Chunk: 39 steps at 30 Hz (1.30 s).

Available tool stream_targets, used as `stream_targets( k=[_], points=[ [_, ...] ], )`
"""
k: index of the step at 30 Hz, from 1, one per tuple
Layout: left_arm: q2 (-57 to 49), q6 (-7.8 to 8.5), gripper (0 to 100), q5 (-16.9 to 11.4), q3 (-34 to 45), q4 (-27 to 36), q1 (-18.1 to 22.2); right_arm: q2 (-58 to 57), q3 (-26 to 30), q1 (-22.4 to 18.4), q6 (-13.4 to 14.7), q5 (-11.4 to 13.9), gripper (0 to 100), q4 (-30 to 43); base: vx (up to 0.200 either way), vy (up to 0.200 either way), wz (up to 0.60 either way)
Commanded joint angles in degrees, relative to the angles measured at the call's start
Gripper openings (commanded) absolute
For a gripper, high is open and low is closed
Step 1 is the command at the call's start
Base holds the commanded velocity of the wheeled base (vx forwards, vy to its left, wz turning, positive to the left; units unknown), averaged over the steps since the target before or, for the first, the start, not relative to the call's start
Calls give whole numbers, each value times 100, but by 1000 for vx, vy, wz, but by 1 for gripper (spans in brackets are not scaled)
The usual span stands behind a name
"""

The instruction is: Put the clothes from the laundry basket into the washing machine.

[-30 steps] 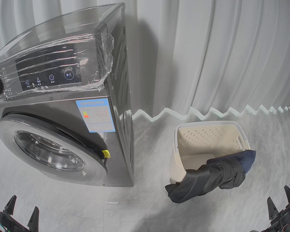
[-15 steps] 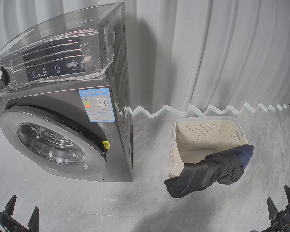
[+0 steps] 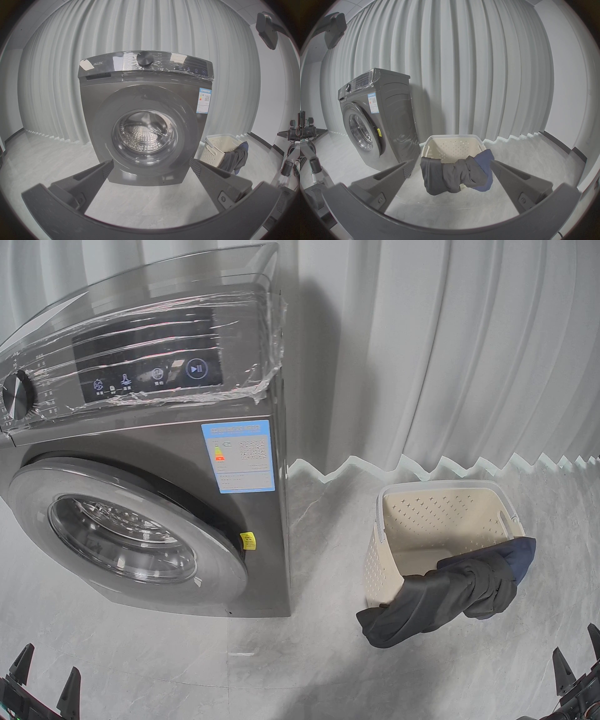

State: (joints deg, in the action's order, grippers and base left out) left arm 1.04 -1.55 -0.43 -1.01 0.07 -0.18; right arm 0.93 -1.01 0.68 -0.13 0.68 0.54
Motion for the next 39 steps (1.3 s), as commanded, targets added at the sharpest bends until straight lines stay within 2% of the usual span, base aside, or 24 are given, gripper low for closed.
stream_targets(
  k=[1, 4, 16, 34, 39],
  points=[
    [-104, -3, 100, 8, 84, 1, 1, -93, 84, 2, -4, 2, 100, -1, 0, 200, 0],
    [-104, -3, 100, 8, 84, 1, 1, -93, 84, 2, -4, 2, 100, -1, 0, 200, 0],
    [-104, 5, 100, 8, 84, 1, 1, -93, 84, 2, -4, 11, 100, -1, 0, 0, 0],
    [-104, -3, 100, 8, 84, 1, 1, -93, 84, 2, -4, 11, 100, -1, 0, 200, 0],
    [-104, -3, 100, -1, 84, 1, 1, -93, 84, 2, -4, 11, 100, -1, 0, 0, 0]
  ],
)
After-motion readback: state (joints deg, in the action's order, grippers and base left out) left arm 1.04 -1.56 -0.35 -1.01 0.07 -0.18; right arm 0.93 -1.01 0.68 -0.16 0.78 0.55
